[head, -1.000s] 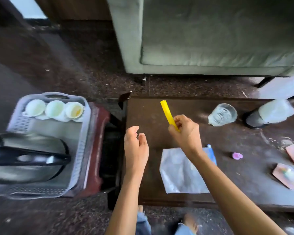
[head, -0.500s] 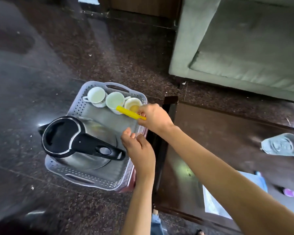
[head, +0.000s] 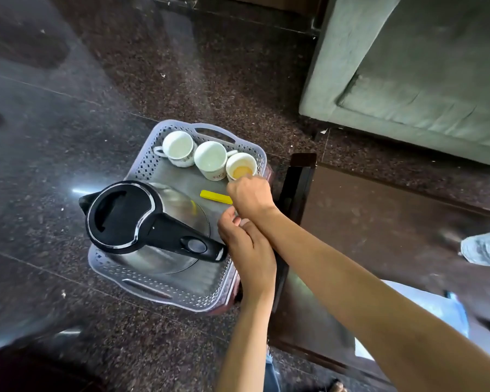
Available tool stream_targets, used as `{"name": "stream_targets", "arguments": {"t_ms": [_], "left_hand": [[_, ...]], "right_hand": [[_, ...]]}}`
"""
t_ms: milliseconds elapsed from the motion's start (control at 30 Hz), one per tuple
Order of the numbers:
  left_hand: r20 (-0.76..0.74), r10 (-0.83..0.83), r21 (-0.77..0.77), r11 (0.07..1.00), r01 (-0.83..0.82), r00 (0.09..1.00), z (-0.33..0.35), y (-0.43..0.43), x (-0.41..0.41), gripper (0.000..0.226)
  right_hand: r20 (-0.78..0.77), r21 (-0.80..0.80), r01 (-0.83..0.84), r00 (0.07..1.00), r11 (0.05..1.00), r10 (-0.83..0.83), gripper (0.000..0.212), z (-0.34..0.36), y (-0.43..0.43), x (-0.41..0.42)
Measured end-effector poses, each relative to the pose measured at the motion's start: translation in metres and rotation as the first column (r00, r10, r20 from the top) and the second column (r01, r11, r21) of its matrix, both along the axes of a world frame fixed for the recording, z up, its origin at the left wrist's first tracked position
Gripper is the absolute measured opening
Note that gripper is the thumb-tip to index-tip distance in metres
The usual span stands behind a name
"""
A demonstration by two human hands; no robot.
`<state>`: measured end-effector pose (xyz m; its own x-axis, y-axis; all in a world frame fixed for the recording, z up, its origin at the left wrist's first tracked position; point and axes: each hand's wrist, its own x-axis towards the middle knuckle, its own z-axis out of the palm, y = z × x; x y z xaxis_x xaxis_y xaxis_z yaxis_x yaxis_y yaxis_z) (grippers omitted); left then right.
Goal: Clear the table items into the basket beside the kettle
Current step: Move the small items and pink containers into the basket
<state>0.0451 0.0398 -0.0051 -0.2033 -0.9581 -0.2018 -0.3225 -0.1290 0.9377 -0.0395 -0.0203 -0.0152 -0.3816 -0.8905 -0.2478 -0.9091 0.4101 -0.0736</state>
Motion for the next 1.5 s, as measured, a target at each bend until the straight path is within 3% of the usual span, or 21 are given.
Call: {"name": "stream_targets", "arguments": {"t_ms": [100,167,233,333,633,933,1133,1300,1400,1500], "left_hand": [[-0.002,-0.010,-0.050,0.999,0.010,1.000,0.002,0.003,-0.003,0.035],[0.021,-0.028,-0.117,0.993,0.031,0.999,0.006,0.009,-0.007,0.038],[0.038,-0.075,-0.150,0.985,0.080,0.996,0.011,0.021,-0.015,0.037],[0.061,-0.148,-0.167,0.974,0.156,0.987,0.015,0.045,-0.030,0.032],[0.065,-0.408,-0.074,0.908,0.412,0.911,0.010,0.172,-0.065,0.033],[0.133,-0.580,0.053,0.814,0.579,0.804,-0.013,0.272,-0.075,0.033],[0.237,-0.648,0.134,0.760,0.636,0.724,-0.034,0.304,-0.074,0.033],[0.278,-0.672,0.166,0.737,0.655,0.686,-0.044,0.308,-0.069,0.032],[0.294,-0.669,0.176,0.740,0.649,0.683,-0.044,0.302,-0.066,0.032],[0.307,-0.641,0.149,0.762,0.630,0.704,-0.040,0.284,-0.062,0.032]], "right_hand": [[0.223,-0.116,0.159,0.966,0.980,-0.130,0.025,0.004,0.011,-0.010],[0.364,-0.301,0.293,0.915,0.908,-0.175,0.025,0.009,0.028,-0.018],[0.420,-0.462,0.378,0.890,0.802,-0.177,0.019,0.015,0.056,-0.028],[0.422,-0.527,0.469,0.868,0.709,-0.261,0.014,0.019,0.108,-0.049],[0.341,-0.422,0.746,0.658,0.516,-0.672,0.028,-0.015,0.320,-0.092],[0.249,-0.209,0.916,0.389,0.343,-0.887,0.031,-0.064,0.484,-0.076],[0.169,-0.051,0.971,0.241,0.235,-0.956,0.056,-0.094,0.538,-0.068],[0.289,0.002,0.971,0.229,0.240,-0.930,0.022,-0.106,0.548,-0.070],[0.348,-0.012,0.976,0.207,0.217,-0.914,0.015,-0.102,0.539,-0.071],[0.413,-0.121,0.957,0.289,0.262,-0.864,0.012,-0.084,0.507,-0.071]]}}
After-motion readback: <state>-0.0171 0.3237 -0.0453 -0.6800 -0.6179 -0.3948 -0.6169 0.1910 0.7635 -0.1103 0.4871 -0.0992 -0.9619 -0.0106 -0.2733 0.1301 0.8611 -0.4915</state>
